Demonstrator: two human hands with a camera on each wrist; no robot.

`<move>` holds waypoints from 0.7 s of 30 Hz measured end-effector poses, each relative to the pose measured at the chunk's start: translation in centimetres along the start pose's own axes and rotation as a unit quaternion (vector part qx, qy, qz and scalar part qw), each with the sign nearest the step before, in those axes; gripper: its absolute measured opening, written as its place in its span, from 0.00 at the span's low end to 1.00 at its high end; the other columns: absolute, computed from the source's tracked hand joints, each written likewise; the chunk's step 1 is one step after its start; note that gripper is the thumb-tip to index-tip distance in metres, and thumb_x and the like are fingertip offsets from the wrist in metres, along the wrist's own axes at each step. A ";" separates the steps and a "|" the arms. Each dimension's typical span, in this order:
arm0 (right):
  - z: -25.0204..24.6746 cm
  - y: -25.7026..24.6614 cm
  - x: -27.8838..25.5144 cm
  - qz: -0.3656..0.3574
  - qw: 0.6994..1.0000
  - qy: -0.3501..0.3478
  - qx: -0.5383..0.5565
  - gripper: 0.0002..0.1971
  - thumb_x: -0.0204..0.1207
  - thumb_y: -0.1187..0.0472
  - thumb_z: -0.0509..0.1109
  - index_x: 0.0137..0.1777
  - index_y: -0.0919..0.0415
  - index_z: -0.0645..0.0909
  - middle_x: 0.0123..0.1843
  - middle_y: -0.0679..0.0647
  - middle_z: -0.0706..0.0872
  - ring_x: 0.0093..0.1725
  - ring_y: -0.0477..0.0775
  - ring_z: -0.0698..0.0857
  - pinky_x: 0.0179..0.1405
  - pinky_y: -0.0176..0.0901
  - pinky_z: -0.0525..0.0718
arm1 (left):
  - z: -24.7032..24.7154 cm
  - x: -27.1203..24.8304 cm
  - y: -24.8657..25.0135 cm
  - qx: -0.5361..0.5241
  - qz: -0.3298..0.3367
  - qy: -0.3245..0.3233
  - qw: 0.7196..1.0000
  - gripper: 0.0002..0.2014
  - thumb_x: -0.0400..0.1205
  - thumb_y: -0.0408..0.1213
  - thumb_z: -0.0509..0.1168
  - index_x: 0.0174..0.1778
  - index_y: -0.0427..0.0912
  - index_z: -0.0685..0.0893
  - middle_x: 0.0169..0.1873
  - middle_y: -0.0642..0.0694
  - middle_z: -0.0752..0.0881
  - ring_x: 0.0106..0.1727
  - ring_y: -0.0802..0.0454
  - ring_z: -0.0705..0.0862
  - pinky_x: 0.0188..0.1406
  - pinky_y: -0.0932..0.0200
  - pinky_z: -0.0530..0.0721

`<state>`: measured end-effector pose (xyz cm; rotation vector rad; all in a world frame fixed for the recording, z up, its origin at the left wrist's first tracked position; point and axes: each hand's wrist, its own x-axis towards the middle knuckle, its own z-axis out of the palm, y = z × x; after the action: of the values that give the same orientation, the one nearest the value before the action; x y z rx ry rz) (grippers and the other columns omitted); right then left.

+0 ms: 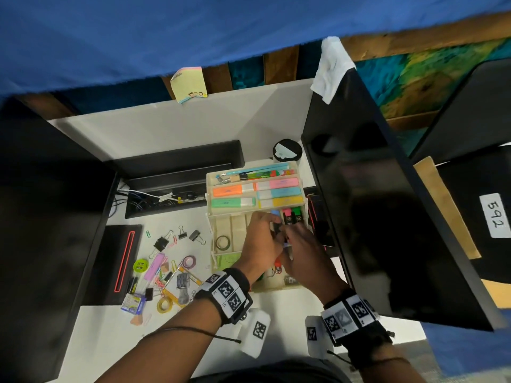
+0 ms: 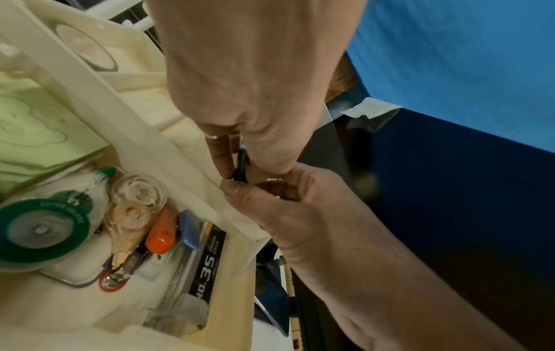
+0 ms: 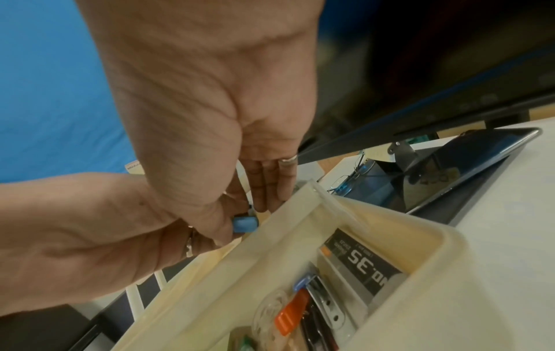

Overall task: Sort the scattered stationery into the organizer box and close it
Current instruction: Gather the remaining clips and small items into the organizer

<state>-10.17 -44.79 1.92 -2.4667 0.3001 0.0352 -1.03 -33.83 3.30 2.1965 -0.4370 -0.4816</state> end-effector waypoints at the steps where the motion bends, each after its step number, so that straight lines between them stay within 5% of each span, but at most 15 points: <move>1: 0.0 0.0 0.0 0.006 1.000 0.004 -0.002 0.16 0.79 0.58 0.71 0.66 0.49 0.76 0.62 0.46 0.77 0.62 0.51 0.81 0.54 0.53 0.87 | 0.1 0.1 -0.1 0.007 0.007 -0.001 1.000 0.12 0.84 0.31 0.72 0.62 0.44 0.85 0.64 0.46 0.79 0.55 0.47 0.86 0.42 0.75 0.82; 4: 0.2 0.4 0.2 0.018 1.000 0.016 0.004 0.13 0.80 0.59 0.72 0.61 0.46 0.77 0.61 0.44 0.77 0.61 0.49 0.82 0.55 0.51 0.87 | 0.3 0.2 -0.6 0.055 0.035 0.009 0.998 0.12 0.83 0.33 0.70 0.61 0.48 0.87 0.60 0.51 0.82 0.53 0.53 0.85 0.51 0.64 0.85; 7: 0.5 0.6 0.4 0.025 0.999 0.023 0.014 0.10 0.81 0.58 0.71 0.58 0.45 0.77 0.60 0.44 0.77 0.59 0.48 0.84 0.52 0.52 0.88 | 0.3 0.2 -0.8 0.083 0.022 0.010 0.996 0.08 0.85 0.37 0.68 0.58 0.48 0.88 0.52 0.52 0.80 0.41 0.53 0.82 0.39 0.67 0.81; 10: 0.8 0.5 0.7 0.041 0.999 0.029 0.005 0.06 0.83 0.59 0.69 0.56 0.48 0.80 0.60 0.45 0.78 0.59 0.49 0.83 0.55 0.53 0.87 | 0.2 0.1 -1.0 0.110 0.028 -0.007 0.994 0.05 0.84 0.37 0.69 0.51 0.50 0.89 0.45 0.53 0.78 0.41 0.53 0.80 0.34 0.72 0.71; 12: 0.9 0.4 0.9 0.058 0.998 0.034 0.011 0.05 0.83 0.58 0.68 0.56 0.50 0.80 0.59 0.46 0.78 0.58 0.50 0.84 0.53 0.55 0.88 | 0.1 0.0 -1.1 0.121 0.041 -0.020 0.992 0.06 0.85 0.37 0.68 0.45 0.52 0.87 0.43 0.52 0.77 0.42 0.50 0.82 0.35 0.66 0.75; 18: 0.7 -0.3 1.2 0.056 0.998 0.035 0.008 0.07 0.82 0.58 0.68 0.58 0.53 0.82 0.60 0.47 0.78 0.58 0.52 0.83 0.54 0.57 0.88 | -2.6 -1.3 -2.7 0.083 0.056 -0.062 0.993 0.16 0.87 0.35 0.68 0.71 0.45 0.85 0.54 0.54 0.77 0.49 0.54 0.82 0.52 0.63 0.83; 21: 0.6 -1.7 1.1 -0.008 0.999 0.039 0.024 0.07 0.83 0.59 0.68 0.59 0.53 0.83 0.58 0.48 0.80 0.56 0.54 0.85 0.52 0.57 0.88 | -6.4 -3.2 -4.8 0.052 0.086 -0.072 0.992 0.16 0.87 0.36 0.70 0.72 0.45 0.84 0.56 0.55 0.79 0.52 0.55 0.85 0.58 0.64 0.84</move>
<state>-8.71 -43.37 2.37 -2.4272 0.3118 -0.0749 -0.03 -25.23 3.89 2.2069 -0.7377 -0.5350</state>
